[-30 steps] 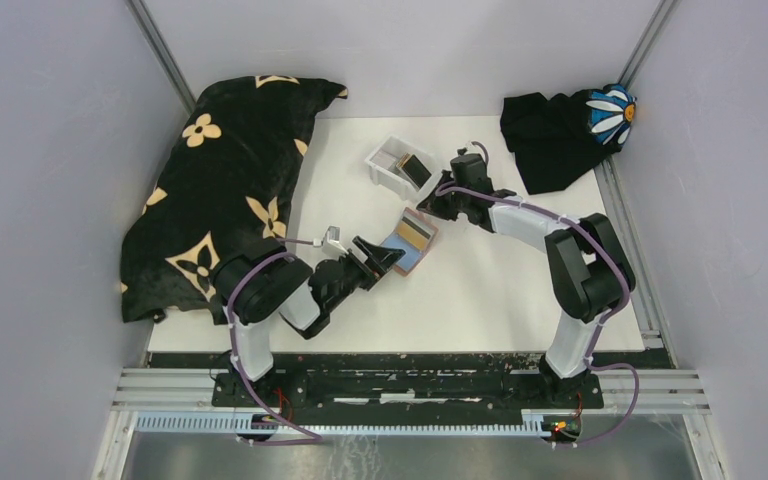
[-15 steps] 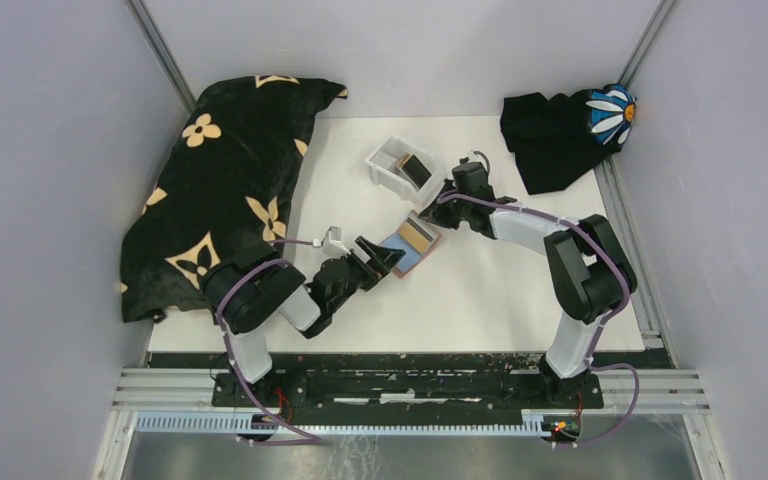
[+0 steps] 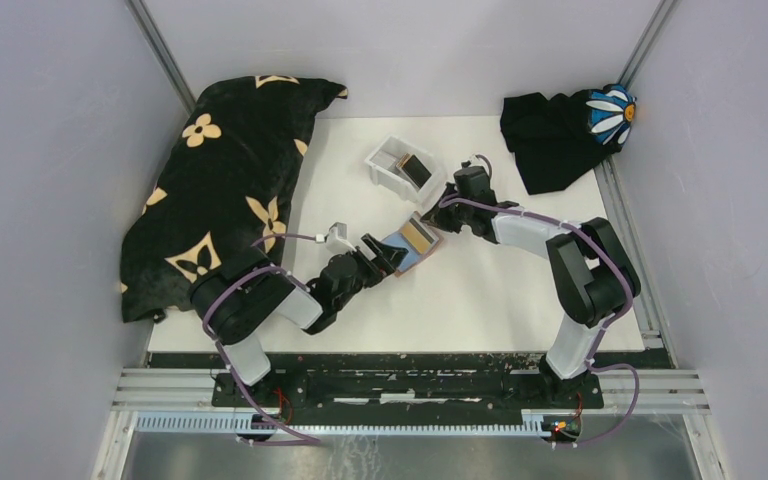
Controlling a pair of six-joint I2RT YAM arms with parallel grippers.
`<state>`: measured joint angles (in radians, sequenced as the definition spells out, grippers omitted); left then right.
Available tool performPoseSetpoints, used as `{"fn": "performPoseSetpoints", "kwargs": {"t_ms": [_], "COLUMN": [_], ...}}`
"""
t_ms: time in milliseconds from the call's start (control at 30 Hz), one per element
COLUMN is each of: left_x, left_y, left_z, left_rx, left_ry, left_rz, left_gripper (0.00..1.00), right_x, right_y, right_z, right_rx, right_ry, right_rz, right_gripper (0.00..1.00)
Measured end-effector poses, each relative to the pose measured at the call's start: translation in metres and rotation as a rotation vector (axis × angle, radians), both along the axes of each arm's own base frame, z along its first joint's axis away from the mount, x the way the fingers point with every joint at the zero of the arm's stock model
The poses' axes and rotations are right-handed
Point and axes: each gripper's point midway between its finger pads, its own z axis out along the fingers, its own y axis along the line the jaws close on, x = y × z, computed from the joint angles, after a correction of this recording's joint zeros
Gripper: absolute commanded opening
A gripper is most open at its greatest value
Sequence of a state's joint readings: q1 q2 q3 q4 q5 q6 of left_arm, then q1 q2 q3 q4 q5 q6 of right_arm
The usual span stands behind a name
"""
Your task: Put the credit cards into the card holder
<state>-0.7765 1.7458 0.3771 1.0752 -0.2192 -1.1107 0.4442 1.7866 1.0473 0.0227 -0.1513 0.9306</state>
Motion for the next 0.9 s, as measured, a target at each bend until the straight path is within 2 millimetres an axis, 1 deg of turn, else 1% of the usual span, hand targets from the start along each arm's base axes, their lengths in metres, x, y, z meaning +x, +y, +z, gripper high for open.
{"fn": "performPoseSetpoints", "kwargs": {"t_ms": [200,367,467,667,900], "left_x": [-0.001,0.003,0.006,0.009,0.018], "left_y": [-0.002,-0.008,-0.013,-0.017,-0.034], "left_z": [0.014,0.039,0.049,0.054,0.063], "left_rx": [0.015,-0.001,-0.013,-0.016,-0.013], "left_ry": [-0.043,-0.103,-0.127,-0.137,-0.166], "left_rz": [-0.001,-0.005,-0.009,-0.014,-0.053], "left_gripper": [0.99,0.99,0.99,0.99,0.99], "right_x": [-0.002,-0.003,-0.004,-0.006,-0.007], "right_y": [0.002,0.004,0.005,0.008,0.007], "right_z": [-0.003,-0.004,-0.004,-0.004,-0.005], "right_rx": [-0.006,-0.01,-0.009,-0.01,-0.018], "right_ry": [-0.008,-0.013,-0.014,-0.014,-0.013], "right_rz": [0.0,0.001,0.005,0.012,0.021], "right_gripper": [0.01,0.01,0.01,0.01,0.01]}}
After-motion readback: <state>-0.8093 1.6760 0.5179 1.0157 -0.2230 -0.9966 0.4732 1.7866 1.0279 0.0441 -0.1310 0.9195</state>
